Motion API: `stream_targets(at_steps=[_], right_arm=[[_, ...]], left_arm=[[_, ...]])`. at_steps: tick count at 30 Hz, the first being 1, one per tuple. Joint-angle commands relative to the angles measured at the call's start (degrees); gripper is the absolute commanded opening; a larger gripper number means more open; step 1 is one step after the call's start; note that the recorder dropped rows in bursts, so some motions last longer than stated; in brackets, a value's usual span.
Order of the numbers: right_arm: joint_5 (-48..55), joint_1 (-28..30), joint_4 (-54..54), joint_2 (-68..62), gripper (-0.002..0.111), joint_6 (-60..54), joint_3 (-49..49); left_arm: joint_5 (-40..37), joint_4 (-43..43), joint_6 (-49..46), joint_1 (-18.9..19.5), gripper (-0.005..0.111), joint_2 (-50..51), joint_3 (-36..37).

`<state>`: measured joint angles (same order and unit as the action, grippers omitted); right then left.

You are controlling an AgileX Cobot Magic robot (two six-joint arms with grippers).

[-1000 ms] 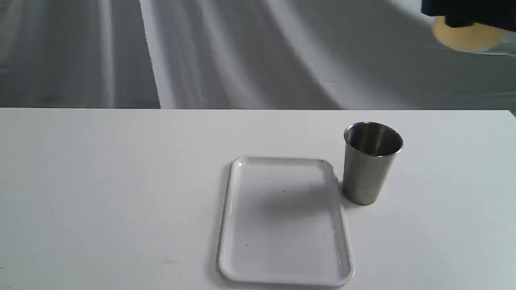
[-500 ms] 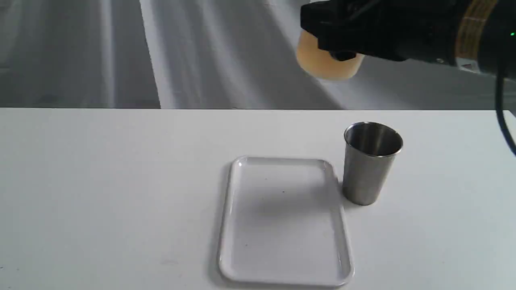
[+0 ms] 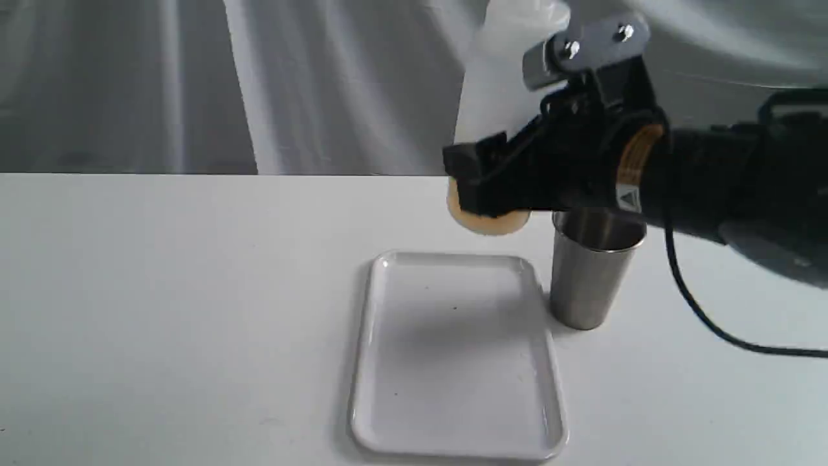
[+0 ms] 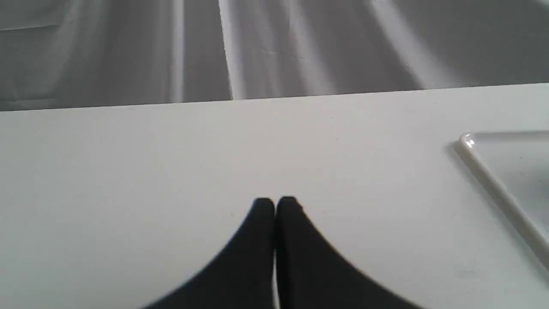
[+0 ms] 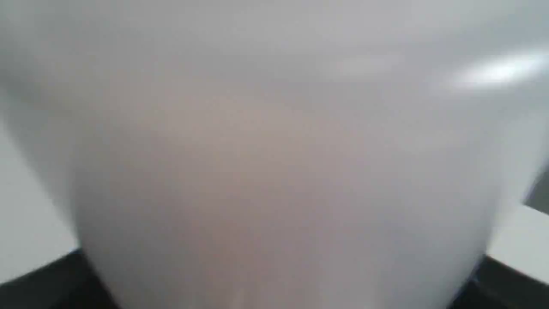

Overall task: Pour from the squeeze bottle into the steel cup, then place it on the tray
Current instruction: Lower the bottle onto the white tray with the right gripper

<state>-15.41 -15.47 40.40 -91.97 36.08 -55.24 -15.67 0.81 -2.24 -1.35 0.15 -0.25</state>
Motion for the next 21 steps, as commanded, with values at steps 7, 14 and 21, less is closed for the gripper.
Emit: stream_targets(at_steps=[7,14,21], right_arm=[[-12.01,-1.06,-13.98,-6.32,0.025,-21.75,6.6],[-16.65,-3.88,-20.11,-12.07,0.025,-26.12,7.44],[-17.43,-7.18,-28.99,-16.93,0.025,-37.63,7.44]], left_arm=[[0.43,0.06,0.27,0.09,0.0,-0.15,0.25],[0.43,0.06,0.14,0.09,0.0,-0.15,0.25],[0.43,0.06,0.14,0.09,0.0,-0.15,0.25]])
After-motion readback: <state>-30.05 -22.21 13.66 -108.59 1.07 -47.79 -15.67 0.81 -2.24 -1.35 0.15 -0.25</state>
